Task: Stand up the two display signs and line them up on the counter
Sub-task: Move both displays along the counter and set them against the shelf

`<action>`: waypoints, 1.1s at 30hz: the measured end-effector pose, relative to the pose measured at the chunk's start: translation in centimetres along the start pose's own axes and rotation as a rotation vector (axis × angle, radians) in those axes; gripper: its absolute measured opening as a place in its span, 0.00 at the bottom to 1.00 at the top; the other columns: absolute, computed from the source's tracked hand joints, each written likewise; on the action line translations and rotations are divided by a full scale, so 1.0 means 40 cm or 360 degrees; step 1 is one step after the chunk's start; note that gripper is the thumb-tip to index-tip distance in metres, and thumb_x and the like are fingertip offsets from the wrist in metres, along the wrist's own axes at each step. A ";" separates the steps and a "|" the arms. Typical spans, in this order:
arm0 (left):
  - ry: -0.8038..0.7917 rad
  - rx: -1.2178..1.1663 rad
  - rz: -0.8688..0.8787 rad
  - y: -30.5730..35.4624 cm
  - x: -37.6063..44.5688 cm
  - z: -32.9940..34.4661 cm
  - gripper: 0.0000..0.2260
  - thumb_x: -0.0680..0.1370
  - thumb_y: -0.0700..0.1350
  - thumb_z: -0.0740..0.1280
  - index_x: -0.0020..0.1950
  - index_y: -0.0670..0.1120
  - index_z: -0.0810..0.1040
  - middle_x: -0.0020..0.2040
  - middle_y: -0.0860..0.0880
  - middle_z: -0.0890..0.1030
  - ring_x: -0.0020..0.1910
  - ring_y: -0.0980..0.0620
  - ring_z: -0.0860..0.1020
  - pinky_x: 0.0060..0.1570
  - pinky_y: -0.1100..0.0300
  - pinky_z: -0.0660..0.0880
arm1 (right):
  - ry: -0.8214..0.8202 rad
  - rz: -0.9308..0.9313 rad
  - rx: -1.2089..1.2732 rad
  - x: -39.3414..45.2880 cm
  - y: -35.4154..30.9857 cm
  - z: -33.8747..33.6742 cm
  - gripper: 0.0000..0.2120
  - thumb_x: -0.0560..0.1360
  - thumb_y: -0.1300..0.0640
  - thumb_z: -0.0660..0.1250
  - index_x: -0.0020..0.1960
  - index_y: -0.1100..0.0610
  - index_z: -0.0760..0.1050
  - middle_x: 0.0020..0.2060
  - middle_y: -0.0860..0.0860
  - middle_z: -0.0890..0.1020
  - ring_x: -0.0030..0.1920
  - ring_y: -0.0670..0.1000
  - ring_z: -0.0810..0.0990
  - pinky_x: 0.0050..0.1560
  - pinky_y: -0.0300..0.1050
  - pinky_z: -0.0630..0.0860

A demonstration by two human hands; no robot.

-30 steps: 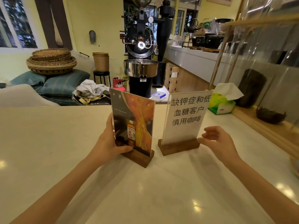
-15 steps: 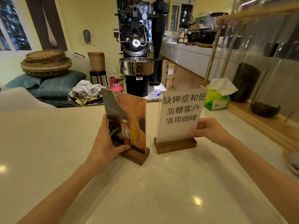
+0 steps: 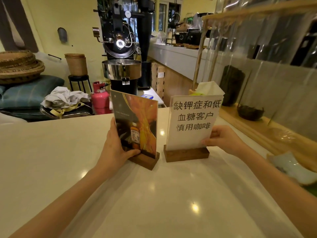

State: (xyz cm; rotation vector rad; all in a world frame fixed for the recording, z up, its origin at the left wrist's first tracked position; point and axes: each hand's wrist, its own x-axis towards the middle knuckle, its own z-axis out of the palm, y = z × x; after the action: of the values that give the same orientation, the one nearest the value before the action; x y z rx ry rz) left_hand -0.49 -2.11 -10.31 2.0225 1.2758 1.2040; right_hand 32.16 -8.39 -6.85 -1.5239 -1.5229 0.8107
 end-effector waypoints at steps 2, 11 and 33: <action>-0.0026 -0.0021 0.0038 0.014 0.020 0.033 0.48 0.59 0.46 0.78 0.68 0.59 0.49 0.67 0.47 0.68 0.63 0.52 0.68 0.60 0.57 0.66 | 0.0047 0.0027 -0.0045 -0.007 0.018 -0.032 0.19 0.65 0.66 0.72 0.51 0.49 0.78 0.43 0.42 0.83 0.42 0.42 0.83 0.36 0.33 0.79; -0.0178 -0.0137 0.0130 0.074 0.122 0.209 0.47 0.59 0.45 0.78 0.69 0.56 0.51 0.67 0.47 0.68 0.64 0.50 0.69 0.61 0.56 0.67 | 0.0253 0.0093 -0.0044 -0.061 0.072 -0.161 0.22 0.66 0.68 0.71 0.49 0.43 0.75 0.47 0.42 0.80 0.47 0.45 0.80 0.38 0.35 0.80; -0.0600 -0.0147 0.0336 0.222 0.337 0.558 0.52 0.63 0.42 0.76 0.73 0.50 0.39 0.72 0.42 0.61 0.70 0.45 0.64 0.68 0.47 0.64 | 0.1114 0.0371 -0.0315 -0.129 0.157 -0.279 0.17 0.66 0.62 0.71 0.55 0.56 0.77 0.54 0.54 0.82 0.50 0.53 0.80 0.51 0.55 0.79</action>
State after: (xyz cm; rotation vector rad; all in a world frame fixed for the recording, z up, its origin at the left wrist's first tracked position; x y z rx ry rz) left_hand 25.43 7.19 -9.31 2.2232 0.8294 0.8894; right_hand 44.63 -14.28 -7.77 -1.8923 -0.9322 0.1945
